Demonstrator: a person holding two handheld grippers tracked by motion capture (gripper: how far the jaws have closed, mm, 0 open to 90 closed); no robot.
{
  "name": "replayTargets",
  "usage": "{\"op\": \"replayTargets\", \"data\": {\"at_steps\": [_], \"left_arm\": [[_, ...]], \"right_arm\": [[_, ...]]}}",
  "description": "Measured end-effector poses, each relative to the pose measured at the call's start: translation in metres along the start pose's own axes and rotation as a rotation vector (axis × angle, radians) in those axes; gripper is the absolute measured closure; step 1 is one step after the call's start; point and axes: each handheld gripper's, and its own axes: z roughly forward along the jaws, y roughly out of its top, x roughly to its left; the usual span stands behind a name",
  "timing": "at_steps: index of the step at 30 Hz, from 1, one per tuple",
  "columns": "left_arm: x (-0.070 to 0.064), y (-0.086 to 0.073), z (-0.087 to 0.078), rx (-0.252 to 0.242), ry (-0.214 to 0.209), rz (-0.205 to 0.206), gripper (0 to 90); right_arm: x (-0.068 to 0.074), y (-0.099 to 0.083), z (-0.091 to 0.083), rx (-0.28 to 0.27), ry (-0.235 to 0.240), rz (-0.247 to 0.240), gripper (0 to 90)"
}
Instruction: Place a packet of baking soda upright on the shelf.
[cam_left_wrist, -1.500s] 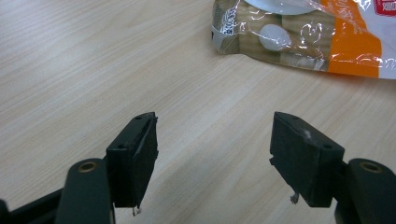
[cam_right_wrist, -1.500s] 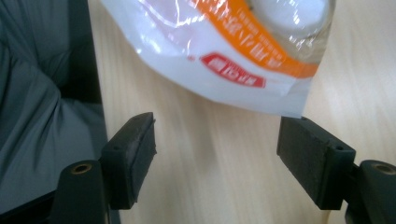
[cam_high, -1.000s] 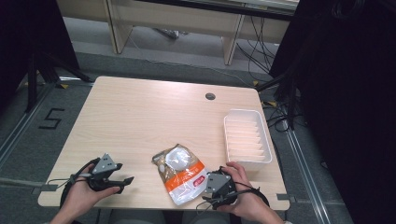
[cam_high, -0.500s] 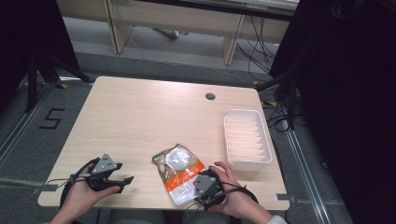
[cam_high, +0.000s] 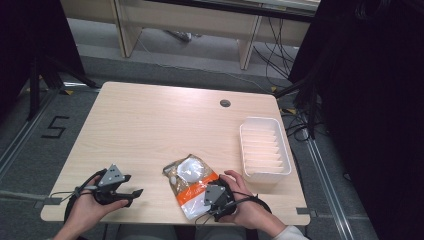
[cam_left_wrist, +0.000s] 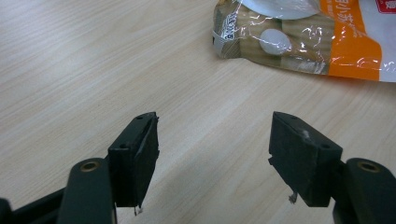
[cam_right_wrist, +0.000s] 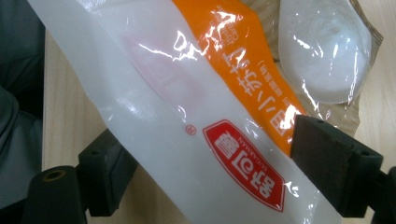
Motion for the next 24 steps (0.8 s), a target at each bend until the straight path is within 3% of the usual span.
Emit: {"op": "replayTargets", "data": {"at_steps": [3,4,6,7,8,9,10,11,12,13,16,20,21,22,24], "left_arm": [[0.000,0.000,0.000,-0.006,0.003,-0.002,32.6],[0.000,0.000,0.001,-0.005,0.003,-0.002,32.6],[0.000,0.000,0.000,-0.005,0.003,-0.001,32.6],[0.000,0.000,0.000,0.000,-0.001,-0.001,32.7],[0.000,0.000,0.000,0.001,-0.001,0.001,32.7],[0.000,0.000,0.000,0.000,0.004,-0.001,32.7],[0.000,0.000,0.000,0.000,0.001,-0.001,32.7],[0.000,0.000,0.000,0.002,0.002,-0.001,32.7],[0.000,0.000,0.000,0.004,-0.001,-0.001,32.6],[0.000,0.000,0.000,-0.001,0.005,-0.001,32.6],[0.000,0.000,0.000,-0.004,0.002,-0.002,32.6],[0.000,0.000,-0.001,0.001,0.007,0.013,32.6],[0.000,0.000,-0.001,0.001,0.008,0.007,32.6],[0.000,0.000,-0.001,0.000,0.005,0.012,32.6],[0.000,0.000,-0.001,-0.001,0.007,0.007,32.6]], "right_arm": [[-0.002,0.002,0.000,0.003,-0.023,0.003,22.5],[-0.001,0.003,-0.001,0.014,0.003,0.050,25.2],[-0.002,0.005,-0.003,0.030,0.000,0.042,29.9],[-0.005,0.006,-0.002,0.020,0.001,-0.017,33.7],[-0.004,0.007,-0.002,0.026,0.015,0.031,36.8],[-0.004,0.008,-0.002,0.031,0.023,0.040,39.5],[-0.005,0.010,-0.002,0.037,0.015,0.024,42.8],[-0.008,0.011,0.000,0.014,0.021,-0.036,47.4],[-0.011,0.013,0.001,0.008,0.026,-0.066,51.9],[-0.008,0.014,-0.002,0.039,0.043,0.015,57.4],[-0.015,0.018,-0.003,0.052,0.036,-0.047,71.1],[-0.020,0.026,-0.008,0.088,0.066,-0.025,83.9],[-0.022,0.028,-0.007,0.069,0.054,-0.065,86.3],[-0.023,0.031,-0.009,0.077,0.072,-0.042,88.1],[-0.027,0.035,-0.010,0.066,0.078,-0.062,90.0]]}}
